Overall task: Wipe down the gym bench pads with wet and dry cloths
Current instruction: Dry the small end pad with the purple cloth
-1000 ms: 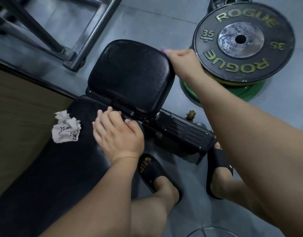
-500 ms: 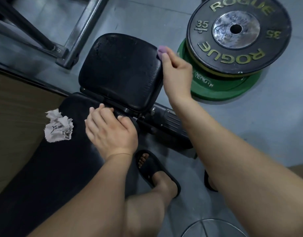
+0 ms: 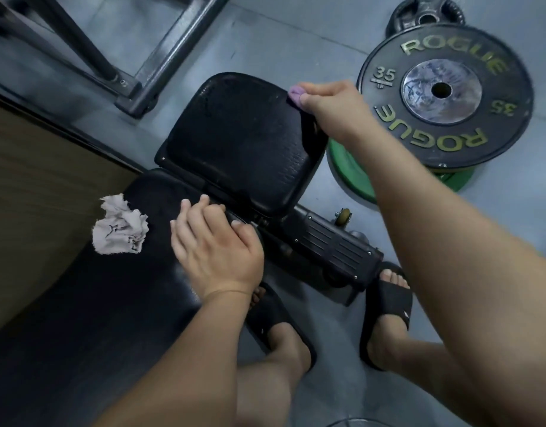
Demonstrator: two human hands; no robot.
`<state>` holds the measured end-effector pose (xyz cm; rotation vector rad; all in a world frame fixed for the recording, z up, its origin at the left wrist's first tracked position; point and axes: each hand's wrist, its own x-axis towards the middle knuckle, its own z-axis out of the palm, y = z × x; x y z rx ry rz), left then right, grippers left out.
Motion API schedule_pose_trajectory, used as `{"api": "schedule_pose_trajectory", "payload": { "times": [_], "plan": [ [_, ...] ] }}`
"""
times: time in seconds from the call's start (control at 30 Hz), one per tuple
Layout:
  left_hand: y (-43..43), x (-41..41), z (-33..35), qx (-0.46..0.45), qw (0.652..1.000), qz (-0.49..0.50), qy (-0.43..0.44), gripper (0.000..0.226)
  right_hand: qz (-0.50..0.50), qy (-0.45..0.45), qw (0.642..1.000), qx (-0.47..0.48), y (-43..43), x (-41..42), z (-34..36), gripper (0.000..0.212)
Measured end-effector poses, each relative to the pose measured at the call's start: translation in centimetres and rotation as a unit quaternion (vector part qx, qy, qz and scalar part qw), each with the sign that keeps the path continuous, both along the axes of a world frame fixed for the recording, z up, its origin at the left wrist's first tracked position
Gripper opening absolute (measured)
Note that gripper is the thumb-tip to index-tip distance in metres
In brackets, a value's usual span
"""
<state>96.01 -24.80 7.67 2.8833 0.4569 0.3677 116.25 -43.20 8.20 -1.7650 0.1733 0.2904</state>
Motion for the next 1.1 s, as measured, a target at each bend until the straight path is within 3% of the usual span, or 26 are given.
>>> {"api": "schedule_pose_trajectory", "payload": {
  "times": [0.13, 0.43, 0.6, 0.77, 0.93, 1.1],
  "plan": [
    [0.0, 0.1, 0.2, -0.014, 1.0, 0.007, 0.013, 0.026, 0.133, 0.04, 0.989, -0.055, -0.2, 4.2, 0.8, 0.022],
    [0.2, 0.3, 0.2, -0.01, 1.0, 0.009, 0.016, 0.024, 0.246, 0.061, 0.963, -0.088, 6.8, 10.8, 2.0, 0.02],
    [0.2, 0.2, 0.6, -0.014, 1.0, 0.011, 0.025, 0.029, 0.264, 0.093, 0.959, -0.044, 7.2, 10.1, 1.9, 0.027],
    [0.2, 0.1, 0.7, -0.01, 1.0, 0.011, 0.02, 0.03, 0.207, 0.077, 0.975, -0.032, 2.9, 7.4, 1.7, 0.031],
    [0.2, 0.2, 0.8, -0.009, 1.0, 0.013, 0.02, 0.031, 0.199, 0.108, 0.974, -0.011, -0.7, 5.1, 1.9, 0.016],
    [0.3, 0.2, 0.9, -0.009, 1.0, 0.012, 0.022, 0.03, 0.207, 0.097, 0.972, -0.049, 2.1, 8.0, 2.1, 0.011]
  ]
}}
